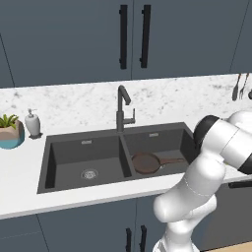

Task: Pick the pan and sponge and place them into the sink. Then turn on the water.

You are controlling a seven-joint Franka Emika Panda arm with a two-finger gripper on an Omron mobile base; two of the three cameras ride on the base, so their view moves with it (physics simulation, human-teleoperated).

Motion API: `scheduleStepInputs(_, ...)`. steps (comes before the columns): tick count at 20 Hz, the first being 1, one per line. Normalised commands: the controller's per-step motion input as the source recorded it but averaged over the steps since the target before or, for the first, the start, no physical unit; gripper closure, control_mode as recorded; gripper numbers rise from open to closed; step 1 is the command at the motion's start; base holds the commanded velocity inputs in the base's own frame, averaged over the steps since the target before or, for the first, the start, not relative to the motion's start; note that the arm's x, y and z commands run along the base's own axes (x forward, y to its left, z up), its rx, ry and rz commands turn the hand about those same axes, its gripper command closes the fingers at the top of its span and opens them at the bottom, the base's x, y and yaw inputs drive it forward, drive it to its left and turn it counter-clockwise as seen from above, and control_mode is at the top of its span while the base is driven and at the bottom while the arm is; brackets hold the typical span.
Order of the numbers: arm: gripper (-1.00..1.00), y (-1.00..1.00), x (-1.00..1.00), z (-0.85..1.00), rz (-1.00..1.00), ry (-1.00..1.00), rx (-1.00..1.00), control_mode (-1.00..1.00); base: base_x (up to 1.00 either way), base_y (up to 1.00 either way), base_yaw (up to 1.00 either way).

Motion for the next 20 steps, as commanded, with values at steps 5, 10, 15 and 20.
scheduleStepInputs(5,-1.00,-0.08,0.00,-0.16,0.00,0.00,0.02,-1.00,0.00,0.00,0.00)
scheduleStepInputs(10,-1.00,0.00,0.00,-0.27,0.00,0.04,0.01,-1.00,0.00,0.00,0.00)
scheduleStepInputs(15,-1.00,-0.06,0.02,-0.40,0.00,0.10,0.04,-1.00,0.00,0.00,0.00)
scheduleStepInputs(20,-1.00,-0.10,0.01,-0.47,0.00,0.11,0.04,-1.00,0.00,0.00,0.00)
